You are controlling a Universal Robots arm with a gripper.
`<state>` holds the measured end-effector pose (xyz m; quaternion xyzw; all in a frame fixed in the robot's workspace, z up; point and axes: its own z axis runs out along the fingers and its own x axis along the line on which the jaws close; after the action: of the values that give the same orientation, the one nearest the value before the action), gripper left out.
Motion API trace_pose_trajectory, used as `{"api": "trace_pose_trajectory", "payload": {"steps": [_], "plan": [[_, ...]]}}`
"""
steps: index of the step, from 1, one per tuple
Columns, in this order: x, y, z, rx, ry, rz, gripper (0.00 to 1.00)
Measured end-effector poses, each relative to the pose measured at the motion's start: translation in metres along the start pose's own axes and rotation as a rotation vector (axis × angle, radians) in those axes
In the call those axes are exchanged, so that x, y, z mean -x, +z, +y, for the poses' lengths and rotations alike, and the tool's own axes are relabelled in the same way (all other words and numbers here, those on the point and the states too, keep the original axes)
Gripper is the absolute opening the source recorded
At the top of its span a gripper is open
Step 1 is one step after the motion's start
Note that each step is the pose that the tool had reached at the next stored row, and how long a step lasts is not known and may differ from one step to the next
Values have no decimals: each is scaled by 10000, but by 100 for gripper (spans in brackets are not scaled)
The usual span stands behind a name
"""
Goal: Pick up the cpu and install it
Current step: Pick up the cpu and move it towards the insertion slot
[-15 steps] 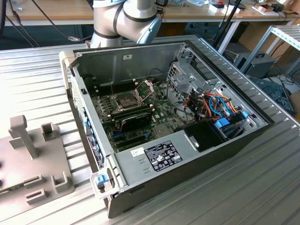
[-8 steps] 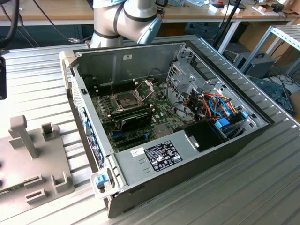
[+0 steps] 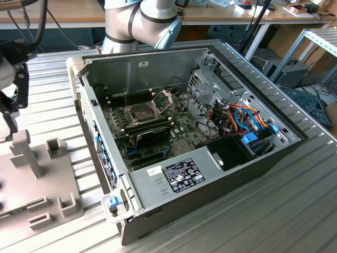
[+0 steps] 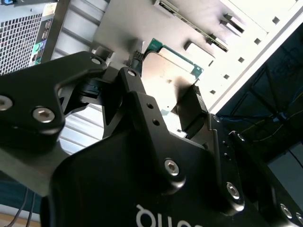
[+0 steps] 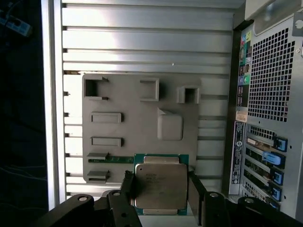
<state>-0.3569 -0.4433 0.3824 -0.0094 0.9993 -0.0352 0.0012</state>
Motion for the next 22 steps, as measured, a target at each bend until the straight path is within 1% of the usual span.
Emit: {"api": "trace_pose_trajectory", "payload": {"steps": [1, 8, 11, 13, 15, 16, 17, 18, 21, 22], "plan": [[43, 1, -1, 1, 0, -1, 55], [208, 1, -4, 1, 1, 0, 55], [335, 1, -6, 0, 1, 0, 55], [386, 1, -7, 0, 0, 0, 55], [500, 2, -9, 1, 0, -1, 55], [597, 2, -11, 0, 1, 0, 55], [671, 3, -12, 1, 2, 0, 55], [719, 4, -13, 1, 1, -1, 55], [830, 4, -15, 0, 0, 1, 55], [880, 5, -16, 1, 1, 0, 55]]}}
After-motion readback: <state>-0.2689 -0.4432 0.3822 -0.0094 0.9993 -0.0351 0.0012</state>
